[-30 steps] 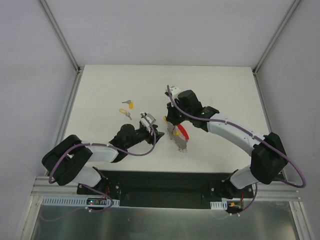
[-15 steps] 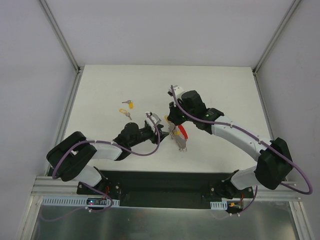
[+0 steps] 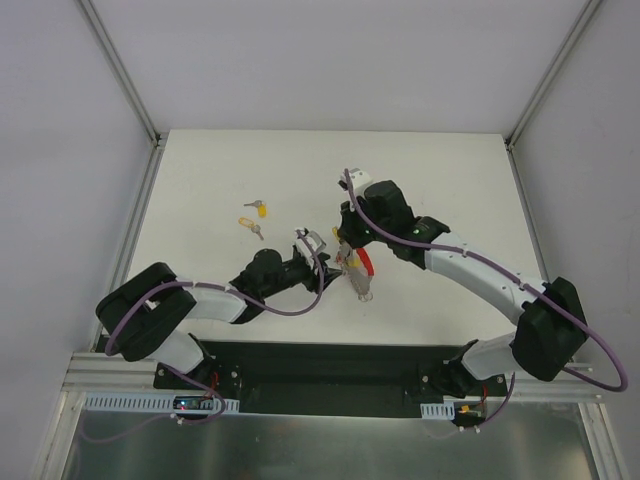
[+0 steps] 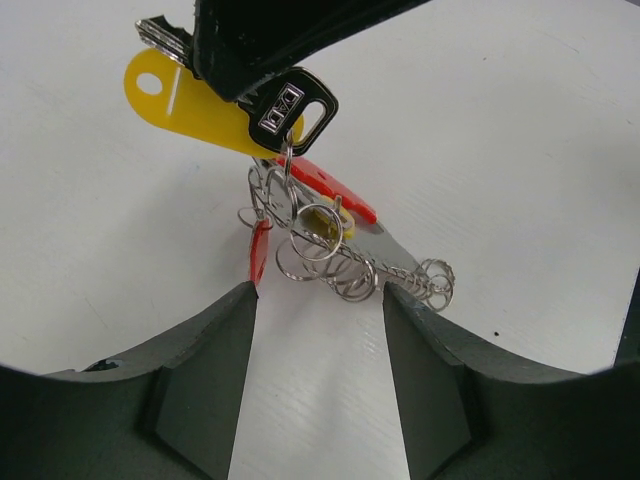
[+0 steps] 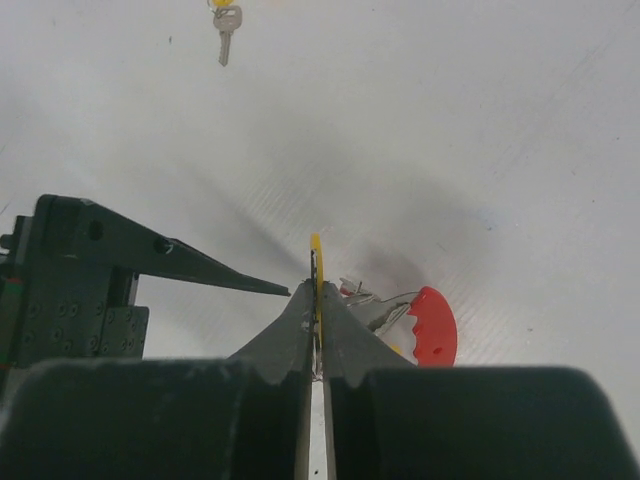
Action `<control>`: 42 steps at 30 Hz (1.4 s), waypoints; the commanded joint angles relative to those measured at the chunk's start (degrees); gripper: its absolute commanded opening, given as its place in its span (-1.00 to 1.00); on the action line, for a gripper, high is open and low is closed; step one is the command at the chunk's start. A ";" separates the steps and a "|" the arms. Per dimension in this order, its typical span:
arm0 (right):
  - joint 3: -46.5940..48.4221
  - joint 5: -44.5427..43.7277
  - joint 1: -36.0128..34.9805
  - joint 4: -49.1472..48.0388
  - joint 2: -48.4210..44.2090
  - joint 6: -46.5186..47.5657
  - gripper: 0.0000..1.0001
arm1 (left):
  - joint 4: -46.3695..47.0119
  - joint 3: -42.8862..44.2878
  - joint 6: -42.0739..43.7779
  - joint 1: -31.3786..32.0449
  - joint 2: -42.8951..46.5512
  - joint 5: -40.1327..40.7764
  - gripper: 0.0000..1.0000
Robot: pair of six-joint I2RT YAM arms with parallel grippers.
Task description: Put the keys on the keyring
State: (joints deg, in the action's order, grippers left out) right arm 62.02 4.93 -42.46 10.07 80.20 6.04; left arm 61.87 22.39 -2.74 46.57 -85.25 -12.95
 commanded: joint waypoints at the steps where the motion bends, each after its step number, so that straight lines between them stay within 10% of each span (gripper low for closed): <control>1: 2.23 -3.26 -0.08 -1.36 3.81 -1.03 -0.88 | 2.73 -2.78 -2.70 1.33 2.98 4.07 0.07; 15: 14.35 -4.58 -0.08 -5.32 27.71 -1.65 -0.84 | -7.72 -12.19 -7.19 4.59 20.82 12.07 0.09; 20: 19.10 -6.60 0.01 -4.27 32.56 -0.25 -0.39 | -10.45 -13.51 -7.54 4.67 24.51 14.52 0.11; 42: -10.16 7.63 5.54 -14.45 10.76 16.89 -0.35 | -19.23 -6.40 -9.56 4.67 19.25 20.86 0.14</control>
State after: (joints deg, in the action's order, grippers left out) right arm 53.65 7.99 -37.95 1.80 91.48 18.92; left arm 44.07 12.80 -11.07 50.70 -64.99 5.78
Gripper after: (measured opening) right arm 0.338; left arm 0.567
